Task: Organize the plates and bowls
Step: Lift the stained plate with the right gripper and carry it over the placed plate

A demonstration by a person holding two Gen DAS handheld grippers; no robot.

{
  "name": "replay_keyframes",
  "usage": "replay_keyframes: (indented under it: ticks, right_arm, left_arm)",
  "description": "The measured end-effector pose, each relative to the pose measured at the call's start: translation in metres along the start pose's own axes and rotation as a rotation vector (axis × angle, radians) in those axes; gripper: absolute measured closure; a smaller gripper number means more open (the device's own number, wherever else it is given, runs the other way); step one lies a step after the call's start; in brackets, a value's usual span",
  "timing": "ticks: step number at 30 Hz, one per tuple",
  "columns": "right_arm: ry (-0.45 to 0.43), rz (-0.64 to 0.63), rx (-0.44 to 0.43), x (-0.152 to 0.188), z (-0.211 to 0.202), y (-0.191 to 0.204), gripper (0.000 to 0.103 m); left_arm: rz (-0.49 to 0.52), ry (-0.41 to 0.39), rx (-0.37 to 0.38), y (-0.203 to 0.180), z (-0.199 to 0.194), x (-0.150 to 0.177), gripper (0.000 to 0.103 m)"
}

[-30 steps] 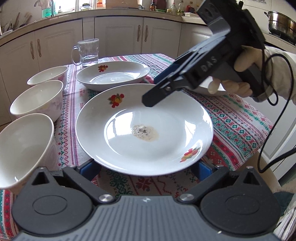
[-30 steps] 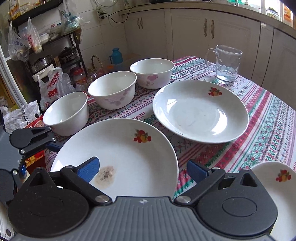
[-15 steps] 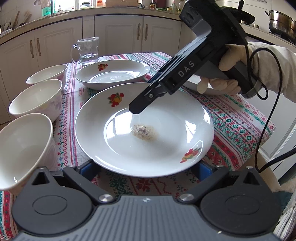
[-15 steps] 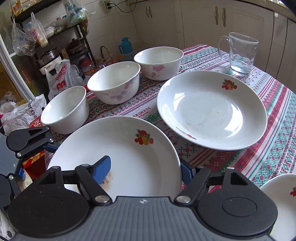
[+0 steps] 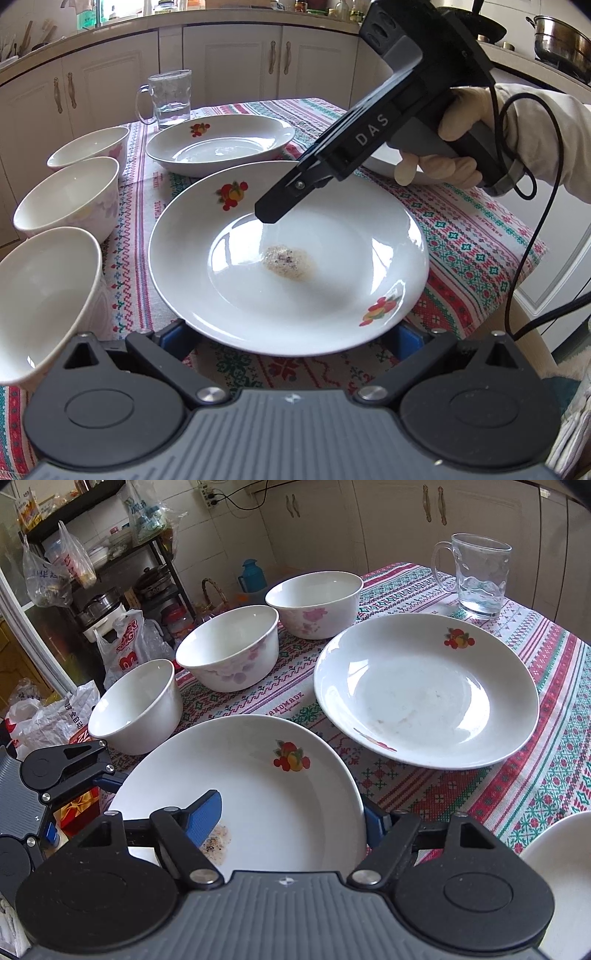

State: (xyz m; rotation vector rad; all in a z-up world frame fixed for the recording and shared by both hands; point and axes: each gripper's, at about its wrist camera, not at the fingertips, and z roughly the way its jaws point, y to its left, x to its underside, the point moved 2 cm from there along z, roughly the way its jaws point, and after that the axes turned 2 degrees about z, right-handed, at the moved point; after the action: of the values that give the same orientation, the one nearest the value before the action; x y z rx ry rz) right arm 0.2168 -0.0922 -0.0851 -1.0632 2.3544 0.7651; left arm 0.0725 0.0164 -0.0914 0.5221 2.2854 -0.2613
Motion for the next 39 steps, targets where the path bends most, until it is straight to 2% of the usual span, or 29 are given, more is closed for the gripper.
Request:
replay_keyframes:
  ticks: [21,39]
  right_arm:
    - [-0.06,0.025,0.056,0.008,-0.035,0.003,0.021]
    - [-0.13,0.086,0.144,0.022,-0.081,-0.026,0.021]
  left_arm:
    - [0.06,-0.007,0.075,-0.004,-0.009,-0.021,0.002]
    - [0.145,-0.018,0.157,-0.026,0.014,-0.06,0.002]
